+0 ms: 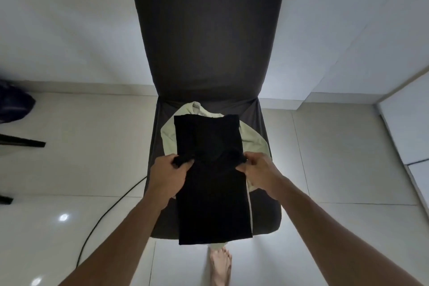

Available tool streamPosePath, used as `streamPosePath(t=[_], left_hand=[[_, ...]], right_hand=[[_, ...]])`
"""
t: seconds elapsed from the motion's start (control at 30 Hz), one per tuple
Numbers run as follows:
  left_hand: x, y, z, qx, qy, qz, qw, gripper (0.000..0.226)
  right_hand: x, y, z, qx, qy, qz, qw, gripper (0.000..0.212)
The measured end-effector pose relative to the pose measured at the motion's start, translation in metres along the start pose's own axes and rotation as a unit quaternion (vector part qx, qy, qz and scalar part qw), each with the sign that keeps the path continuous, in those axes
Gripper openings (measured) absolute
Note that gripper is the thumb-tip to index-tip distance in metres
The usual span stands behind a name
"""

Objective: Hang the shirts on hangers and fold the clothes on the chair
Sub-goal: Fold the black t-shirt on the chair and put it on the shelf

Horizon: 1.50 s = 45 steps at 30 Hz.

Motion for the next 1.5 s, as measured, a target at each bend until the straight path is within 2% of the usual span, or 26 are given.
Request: streamPosePath(t=[0.07,0.17,0.23,0.3,0.4,0.47,0.63,0.77,0.87,1.0,1.1,1.23,1.37,1.5], left_hand=[[-0.034,0.006,-0.005,0.002,0.030,0.007,1.000,0.037],[-0.093,0.000,-0.019,0.038,0.007,0.058,0.998,0.026],[-0.117,-0.012,-0.028,0.031,-0.016,0.106,0.994,0.028],[-0.129,-0.024,-0.034,0.006,0.013,0.130,0.991,0.028],[-0.128,-0.011,-0.037,-0.008,0.089,0.062,0.994,0.033],[-0.134,0.001,-0.038,0.002,0.098,0.037,0.994,0.036],[-0.172,-0.012,-0.051,0.029,0.097,0.120,0.988,0.041],[-0.177,-0.005,-0.051,0.082,0.134,0.101,0.982,0.033],[-0.185,-0.004,-0.051,0.061,0.118,0.115,0.985,0.037],[-0.170,-0.002,-0.050,0.015,0.109,0.124,0.986,0.036],[-0.142,-0.005,-0.046,0.002,0.116,0.122,0.986,0.046],[-0.100,-0.022,-0.037,-0.027,0.089,0.135,0.986,0.044],[-0.059,-0.045,-0.028,-0.064,0.046,0.137,0.987,0.037],[-0.024,-0.068,-0.025,-0.078,-0.005,0.140,0.987,0.037]], right_hand=[[-0.039,-0.007,0.004,-0.006,0.015,-0.016,1.000,0.016],[-0.100,-0.005,0.002,-0.009,0.020,-0.056,0.998,0.027],[-0.123,0.002,-0.008,0.002,0.005,-0.085,0.996,0.033],[-0.138,0.005,-0.012,0.033,0.031,-0.096,0.994,0.036],[-0.141,-0.004,-0.011,0.031,0.090,-0.072,0.993,0.042],[-0.142,-0.014,-0.008,0.009,0.102,-0.062,0.993,0.045],[-0.172,-0.018,-0.010,0.072,0.092,-0.094,0.989,0.038],[-0.181,-0.025,-0.001,0.087,0.123,-0.076,0.986,0.038],[-0.188,-0.024,-0.001,0.108,0.112,-0.092,0.984,0.039],[-0.176,-0.018,-0.006,0.084,0.126,-0.082,0.985,0.046],[-0.154,-0.010,-0.007,0.035,0.146,-0.076,0.986,0.036],[-0.113,0.003,-0.006,0.007,0.162,-0.070,0.984,0.027],[-0.074,0.026,-0.015,-0.005,0.136,-0.108,0.985,0.030],[-0.037,0.053,-0.032,0.005,0.077,-0.138,0.987,0.034]])
Point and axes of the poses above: each hand's wrist, its own x-axis away from the middle knuckle, its own z-axis out of the back of the hand, y = z × x, the point moved 3 cm from there along -x, towards the middle knuckle, and after that the axes turned 6 degrees about x, right-handed, at the moved point
